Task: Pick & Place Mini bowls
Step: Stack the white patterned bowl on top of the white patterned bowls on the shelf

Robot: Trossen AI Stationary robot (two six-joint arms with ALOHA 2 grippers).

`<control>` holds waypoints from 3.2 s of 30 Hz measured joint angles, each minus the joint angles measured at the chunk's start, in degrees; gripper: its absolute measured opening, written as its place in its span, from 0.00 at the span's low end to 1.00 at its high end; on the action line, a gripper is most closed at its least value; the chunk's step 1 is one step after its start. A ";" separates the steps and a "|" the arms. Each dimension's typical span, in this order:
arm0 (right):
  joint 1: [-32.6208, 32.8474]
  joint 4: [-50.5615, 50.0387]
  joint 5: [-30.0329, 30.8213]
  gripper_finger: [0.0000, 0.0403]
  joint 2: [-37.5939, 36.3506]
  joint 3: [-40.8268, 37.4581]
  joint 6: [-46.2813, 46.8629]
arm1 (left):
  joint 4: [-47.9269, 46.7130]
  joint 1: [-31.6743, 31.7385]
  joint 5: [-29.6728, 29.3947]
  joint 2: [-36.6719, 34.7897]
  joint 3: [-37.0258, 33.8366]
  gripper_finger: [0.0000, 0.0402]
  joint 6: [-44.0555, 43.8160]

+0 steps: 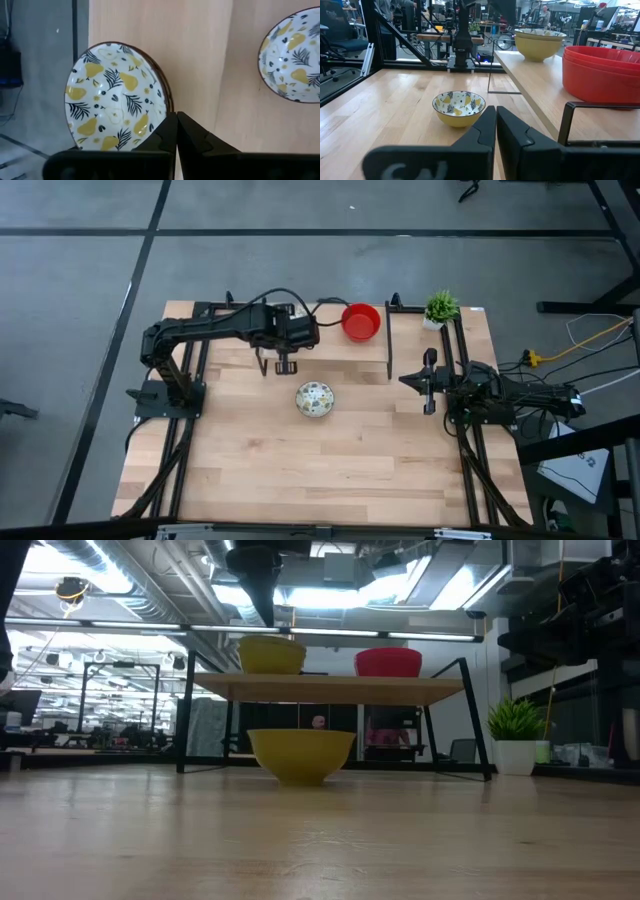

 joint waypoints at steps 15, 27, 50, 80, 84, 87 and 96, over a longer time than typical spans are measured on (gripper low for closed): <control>-0.01 0.00 0.00 0.04 0.00 0.00 0.00 | -2.56 -13.86 1.46 -0.72 1.13 0.00 0.09; -0.01 -0.02 0.00 0.04 0.01 0.01 0.00 | 4.33 -22.64 1.05 -0.76 -7.87 0.01 -2.18; -0.02 0.00 0.00 0.04 0.00 0.00 0.00 | 30.62 -27.26 0.29 -0.68 -28.92 0.07 -8.99; -0.02 -0.02 0.00 0.04 0.00 0.01 0.00 | 41.11 -24.64 -1.53 8.24 -29.80 0.29 -0.01; -0.02 -0.02 0.00 0.04 0.02 -0.01 0.00 | 41.05 -23.79 -1.36 8.48 -29.80 0.29 -0.02; -0.01 -0.01 0.00 0.04 0.01 0.00 0.00 | 40.49 -23.58 -1.36 8.48 -29.80 0.29 -0.59; 0.00 -0.02 -0.02 0.04 0.00 -0.01 0.00 | 39.76 -23.56 -0.15 9.29 -29.82 0.28 -3.83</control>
